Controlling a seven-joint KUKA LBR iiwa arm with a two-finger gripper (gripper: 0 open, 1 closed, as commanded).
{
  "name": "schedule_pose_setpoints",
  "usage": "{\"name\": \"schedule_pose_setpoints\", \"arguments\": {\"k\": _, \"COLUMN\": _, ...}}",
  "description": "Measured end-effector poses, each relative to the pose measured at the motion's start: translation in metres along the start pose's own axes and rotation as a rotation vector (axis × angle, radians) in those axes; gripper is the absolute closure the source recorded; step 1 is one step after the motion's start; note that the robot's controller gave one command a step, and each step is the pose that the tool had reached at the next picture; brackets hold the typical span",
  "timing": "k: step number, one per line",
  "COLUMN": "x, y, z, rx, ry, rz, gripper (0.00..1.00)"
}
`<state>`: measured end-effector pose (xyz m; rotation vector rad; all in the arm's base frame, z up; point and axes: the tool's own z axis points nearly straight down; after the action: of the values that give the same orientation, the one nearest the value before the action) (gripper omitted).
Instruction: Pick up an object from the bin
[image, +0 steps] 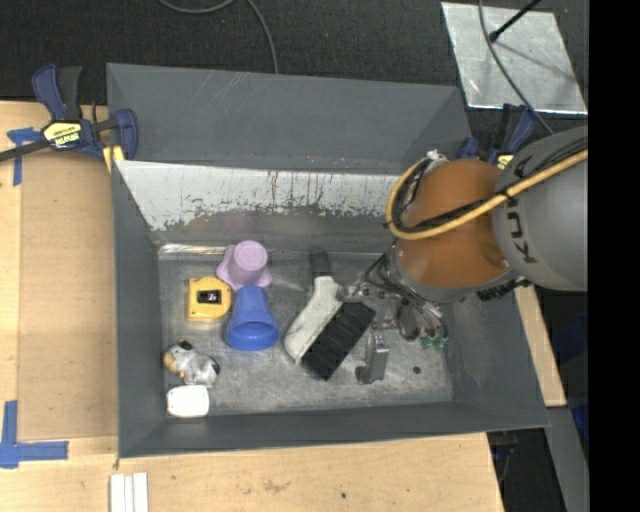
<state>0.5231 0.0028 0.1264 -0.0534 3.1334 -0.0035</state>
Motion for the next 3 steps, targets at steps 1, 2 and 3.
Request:
{"name": "schedule_pose_setpoints", "arguments": {"k": 1, "x": -0.013, "y": 0.026, "z": 0.023, "rx": -0.01, "ry": 0.003, "rz": -0.021, "gripper": 0.0}}
{"name": "schedule_pose_setpoints", "arguments": {"k": 2, "x": -0.009, "y": -0.02, "z": 0.041, "rx": -0.01, "ry": -0.027, "rz": 0.029, "gripper": 0.0}}
{"name": "schedule_pose_setpoints", "arguments": {"k": 3, "x": -0.003, "y": -0.024, "z": 0.047, "rx": -0.004, "ry": -0.002, "rz": 0.043, "gripper": 1.0}}
